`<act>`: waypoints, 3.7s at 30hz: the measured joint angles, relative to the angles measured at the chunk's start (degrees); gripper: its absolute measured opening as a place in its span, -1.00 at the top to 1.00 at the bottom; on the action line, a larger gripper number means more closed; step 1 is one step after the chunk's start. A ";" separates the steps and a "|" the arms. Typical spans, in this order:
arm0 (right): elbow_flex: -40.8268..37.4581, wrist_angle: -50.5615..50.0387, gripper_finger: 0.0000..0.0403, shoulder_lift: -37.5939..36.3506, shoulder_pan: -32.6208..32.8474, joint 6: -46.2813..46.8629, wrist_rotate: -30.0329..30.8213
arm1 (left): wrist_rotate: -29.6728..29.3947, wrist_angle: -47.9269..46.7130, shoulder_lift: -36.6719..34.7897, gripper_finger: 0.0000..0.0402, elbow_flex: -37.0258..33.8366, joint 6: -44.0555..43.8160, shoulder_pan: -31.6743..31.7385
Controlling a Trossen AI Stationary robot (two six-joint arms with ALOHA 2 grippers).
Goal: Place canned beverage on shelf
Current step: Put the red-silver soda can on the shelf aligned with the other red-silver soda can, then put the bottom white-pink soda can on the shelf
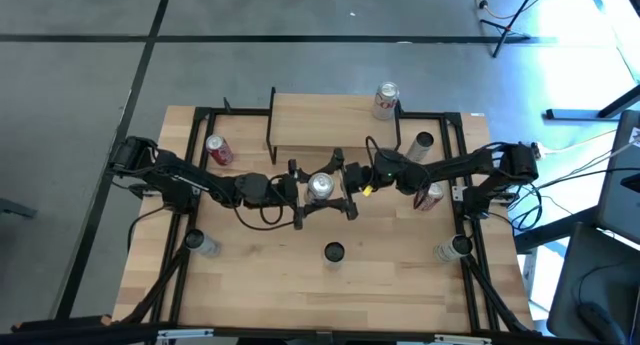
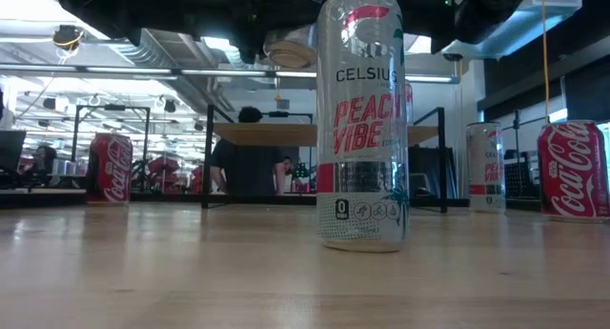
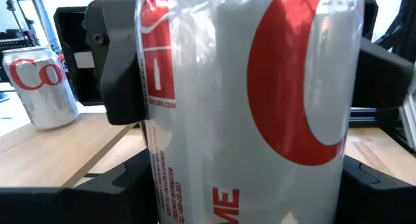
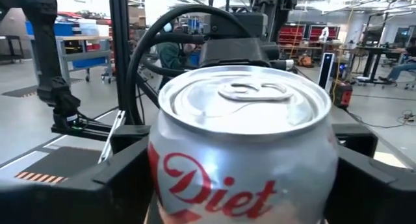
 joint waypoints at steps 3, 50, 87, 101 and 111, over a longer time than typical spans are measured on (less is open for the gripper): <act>0.00 0.48 -0.40 0.00 0.09 0.03 0.02 | 0.05 0.13 -0.05 -0.39 0.00 0.07 -0.01; -11.01 -35.11 -0.35 -35.12 -41.85 -6.79 -12.15 | -9.08 -8.92 -0.33 -0.72 0.04 -1.54 -3.62; -18.73 -19.30 -0.87 -26.46 -45.24 -2.33 -10.14 | -8.00 -8.91 -0.31 -0.72 0.00 -1.56 -3.43; -18.64 -21.37 -0.66 -40.20 -45.27 -1.19 -8.74 | -8.00 -8.66 -0.28 -0.72 0.00 -2.02 -3.49; -18.62 -26.47 -0.66 -47.84 -34.92 0.67 -8.74 | -2.35 -8.52 -0.26 -0.72 0.00 -2.67 -3.87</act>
